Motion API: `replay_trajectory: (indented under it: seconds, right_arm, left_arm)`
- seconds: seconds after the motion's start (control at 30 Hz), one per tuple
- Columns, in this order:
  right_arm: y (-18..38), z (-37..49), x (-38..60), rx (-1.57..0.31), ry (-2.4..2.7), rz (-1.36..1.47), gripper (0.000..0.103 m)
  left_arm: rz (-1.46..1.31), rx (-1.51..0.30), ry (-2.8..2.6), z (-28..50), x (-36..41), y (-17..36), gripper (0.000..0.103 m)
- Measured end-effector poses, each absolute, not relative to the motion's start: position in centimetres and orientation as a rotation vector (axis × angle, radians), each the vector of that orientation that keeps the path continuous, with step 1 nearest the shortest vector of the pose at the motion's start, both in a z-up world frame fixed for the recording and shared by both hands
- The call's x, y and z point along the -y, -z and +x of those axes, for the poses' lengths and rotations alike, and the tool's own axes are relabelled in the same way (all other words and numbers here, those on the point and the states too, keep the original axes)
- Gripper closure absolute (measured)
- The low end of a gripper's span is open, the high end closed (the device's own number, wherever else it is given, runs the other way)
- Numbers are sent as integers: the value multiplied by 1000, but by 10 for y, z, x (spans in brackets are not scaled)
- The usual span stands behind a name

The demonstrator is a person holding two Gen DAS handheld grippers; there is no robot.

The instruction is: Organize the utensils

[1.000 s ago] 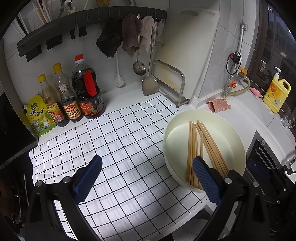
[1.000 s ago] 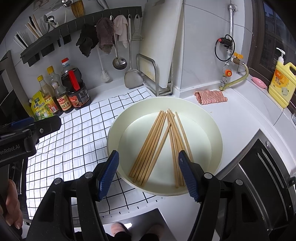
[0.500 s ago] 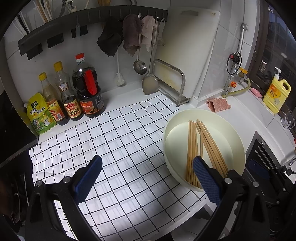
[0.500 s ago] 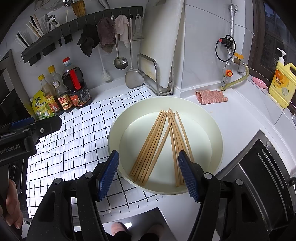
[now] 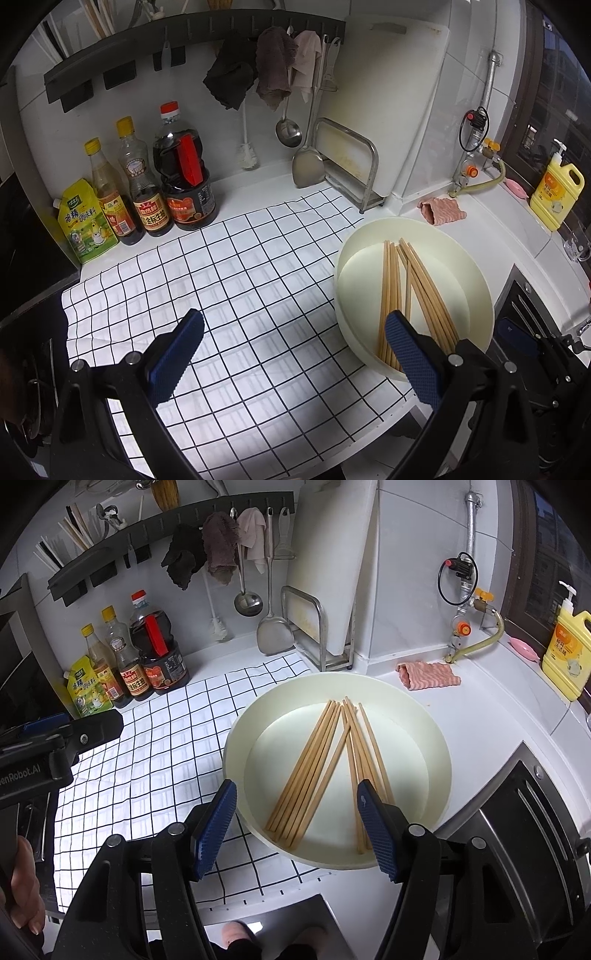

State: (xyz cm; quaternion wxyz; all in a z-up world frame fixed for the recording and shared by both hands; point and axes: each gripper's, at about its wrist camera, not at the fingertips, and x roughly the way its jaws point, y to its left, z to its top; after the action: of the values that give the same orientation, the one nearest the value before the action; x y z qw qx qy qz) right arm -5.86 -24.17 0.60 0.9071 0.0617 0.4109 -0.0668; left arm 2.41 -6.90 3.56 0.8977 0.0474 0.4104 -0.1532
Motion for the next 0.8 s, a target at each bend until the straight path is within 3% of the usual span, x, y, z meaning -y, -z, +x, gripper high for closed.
replay_trajectory:
  seconds: [0.8]
  right_arm:
    - [-3, -52, 241, -855, 132, 120, 38]
  left_arm:
    - [93, -857, 313, 29, 63, -33, 6]
